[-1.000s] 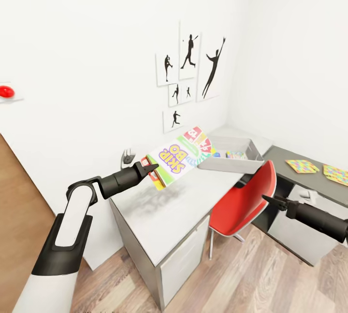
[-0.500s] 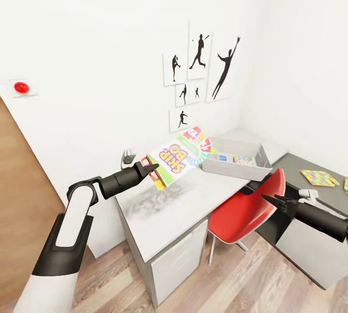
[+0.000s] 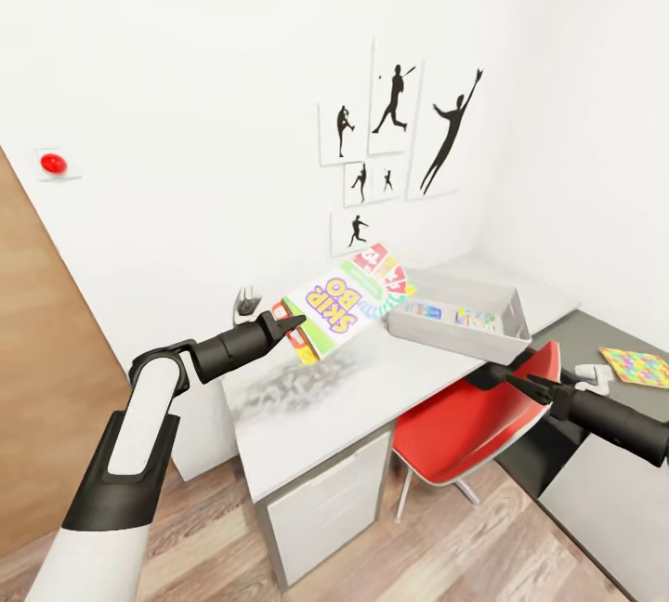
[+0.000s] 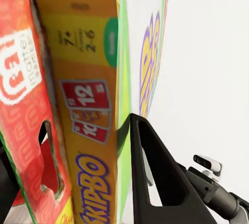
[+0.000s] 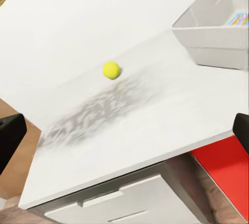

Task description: Put all the toys in the child's room - the three board games (two on the bed and one on the table), the two jigsaw puzzles on the table, and the tennis ball on the table - inside the toy box on the table in the child's room.

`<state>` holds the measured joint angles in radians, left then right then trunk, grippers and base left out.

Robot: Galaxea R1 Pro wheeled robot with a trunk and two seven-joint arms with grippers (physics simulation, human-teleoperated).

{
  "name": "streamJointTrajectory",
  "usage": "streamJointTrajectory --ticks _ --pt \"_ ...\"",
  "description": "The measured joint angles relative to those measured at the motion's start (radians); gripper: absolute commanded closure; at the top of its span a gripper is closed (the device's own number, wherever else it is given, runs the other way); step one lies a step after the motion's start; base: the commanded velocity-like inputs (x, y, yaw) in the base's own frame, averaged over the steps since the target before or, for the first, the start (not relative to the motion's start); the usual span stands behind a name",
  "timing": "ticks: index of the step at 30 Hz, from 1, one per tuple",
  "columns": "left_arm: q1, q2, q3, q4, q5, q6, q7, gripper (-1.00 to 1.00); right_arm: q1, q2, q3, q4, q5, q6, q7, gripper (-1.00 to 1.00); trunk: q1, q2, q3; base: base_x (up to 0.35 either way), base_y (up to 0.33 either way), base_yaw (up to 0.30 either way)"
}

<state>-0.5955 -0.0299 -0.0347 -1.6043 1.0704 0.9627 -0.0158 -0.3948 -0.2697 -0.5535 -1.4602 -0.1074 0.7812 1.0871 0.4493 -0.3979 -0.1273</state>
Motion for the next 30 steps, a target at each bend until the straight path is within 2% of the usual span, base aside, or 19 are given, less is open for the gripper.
streamJointTrajectory --ticks 30 --pt "0.0 0.0 -0.002 0.001 -0.005 -0.001 0.0 1.0 0.004 0.0 -0.021 -0.012 -0.002 0.0 0.005 -1.0 0.0 0.0 0.0 0.099 -0.32 0.007"
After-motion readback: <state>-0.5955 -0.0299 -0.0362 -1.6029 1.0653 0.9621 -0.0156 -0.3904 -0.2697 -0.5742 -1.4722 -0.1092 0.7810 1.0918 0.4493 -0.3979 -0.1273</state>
